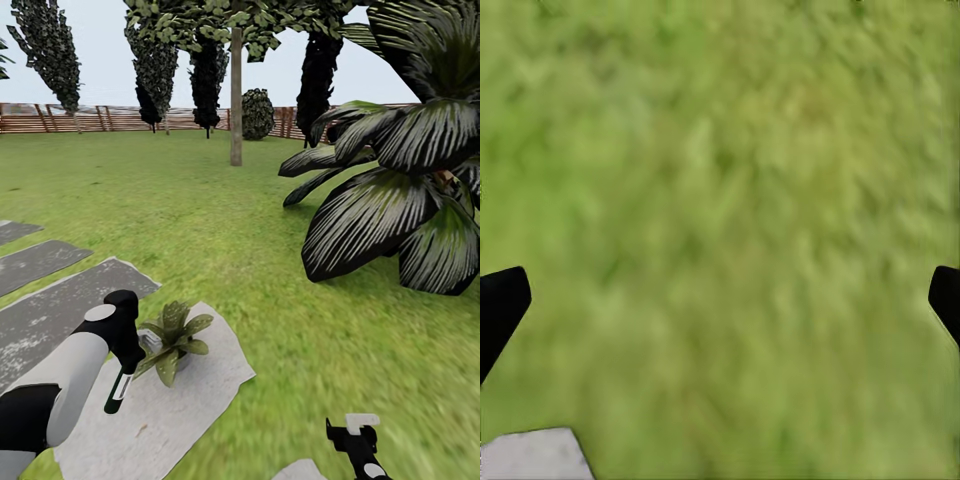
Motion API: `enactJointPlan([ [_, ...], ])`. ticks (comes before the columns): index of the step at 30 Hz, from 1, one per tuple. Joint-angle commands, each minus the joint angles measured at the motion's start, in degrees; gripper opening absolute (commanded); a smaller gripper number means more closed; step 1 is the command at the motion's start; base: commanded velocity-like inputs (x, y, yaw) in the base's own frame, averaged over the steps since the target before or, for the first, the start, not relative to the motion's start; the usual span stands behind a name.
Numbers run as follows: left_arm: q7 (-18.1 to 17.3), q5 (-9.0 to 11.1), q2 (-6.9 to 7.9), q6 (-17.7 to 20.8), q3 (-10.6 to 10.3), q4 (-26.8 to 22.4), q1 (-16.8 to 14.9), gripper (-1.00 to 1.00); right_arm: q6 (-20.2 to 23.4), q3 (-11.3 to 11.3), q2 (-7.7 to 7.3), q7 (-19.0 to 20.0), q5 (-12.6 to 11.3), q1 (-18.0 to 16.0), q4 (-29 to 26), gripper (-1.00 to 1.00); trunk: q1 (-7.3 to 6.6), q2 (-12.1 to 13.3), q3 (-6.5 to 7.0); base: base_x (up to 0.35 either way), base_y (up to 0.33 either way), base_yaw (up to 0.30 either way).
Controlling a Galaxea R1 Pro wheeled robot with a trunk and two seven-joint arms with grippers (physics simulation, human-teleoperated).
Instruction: Pick up the pesticide atomizer in the garden and spray insectifuge to fully cover both potted plants in the garden.
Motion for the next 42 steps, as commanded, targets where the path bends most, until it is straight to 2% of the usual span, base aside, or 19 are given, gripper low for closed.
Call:
enactJointPlan([
  [1, -0.5, -0.5, -0.02, 0.6, 0.1, -0.1, 0.0, -1.0, -0.2, 0.5, -0.01, -0.2, -0.5, 0.0, 0.0, 1.0, -0.01, 0.0, -0.05, 0.014, -0.005, 0.082],
  [23, -0.5, -0.5, -0.18, 0.6, 0.1, -0.1, 0.0, -1.0, -0.1, 0.5, 0.26, -0.2, -0.6, 0.0, -0.2, 1.0, -0.01, 0.0, -0.24, 0.001, 0.0, 0.254],
  [28, -0.5, -0.5, -0.19, 0.6, 0.1, -0.1, 0.0, -1.0, 0.0, 0.5, 0.18, -0.3, -0.6, 0.0, -0.3, 1.0, -0.01, 0.0, -0.69, 0.001, -0.001, 0.02],
  [42, -0.5, -0.5, -0.23, 0.7, 0.2, -0.1, 0.0, -1.0, -0.1, 0.4, -0.44, -0.2, -0.4, 0.0, 0.1, 1.0, -0.01, 0.0, -1.01, 0.117, -0.241, 0.004],
])
